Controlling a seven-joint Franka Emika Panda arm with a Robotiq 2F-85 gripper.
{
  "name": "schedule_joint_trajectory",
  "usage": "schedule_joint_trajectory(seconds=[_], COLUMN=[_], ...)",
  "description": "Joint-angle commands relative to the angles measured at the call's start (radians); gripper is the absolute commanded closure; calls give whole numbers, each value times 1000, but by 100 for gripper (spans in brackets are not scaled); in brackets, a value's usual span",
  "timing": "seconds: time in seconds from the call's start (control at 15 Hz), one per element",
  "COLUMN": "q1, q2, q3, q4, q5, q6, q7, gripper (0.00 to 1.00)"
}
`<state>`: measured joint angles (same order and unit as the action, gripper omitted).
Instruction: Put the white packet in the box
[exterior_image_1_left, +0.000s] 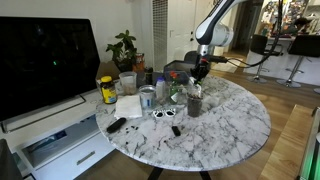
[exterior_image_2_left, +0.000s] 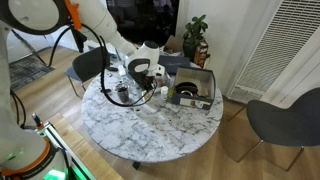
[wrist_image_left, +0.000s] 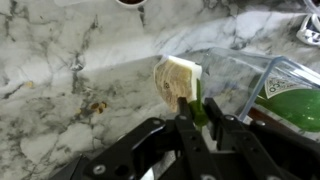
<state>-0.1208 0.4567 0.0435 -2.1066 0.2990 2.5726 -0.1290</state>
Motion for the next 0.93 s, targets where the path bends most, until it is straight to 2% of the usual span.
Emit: schedule_joint_trajectory(seconds=[0.0,0.2,0.33,0.47,0.67,0.87], q1=[0,-18,-46,-43,-52,-51], q2=[-77,-185,-244,-291,-318,-290], q3=[-29,-58,-59,-97,-129,-147], q4=[-45,-55,-21,26,140,265], q5=[-33,-46,-3,-41,-6,26], q6=[5,-38,-160,-273,-399,-490], q7=[33,22,-2,38,38,88], gripper=[95,95,95,95,95,95])
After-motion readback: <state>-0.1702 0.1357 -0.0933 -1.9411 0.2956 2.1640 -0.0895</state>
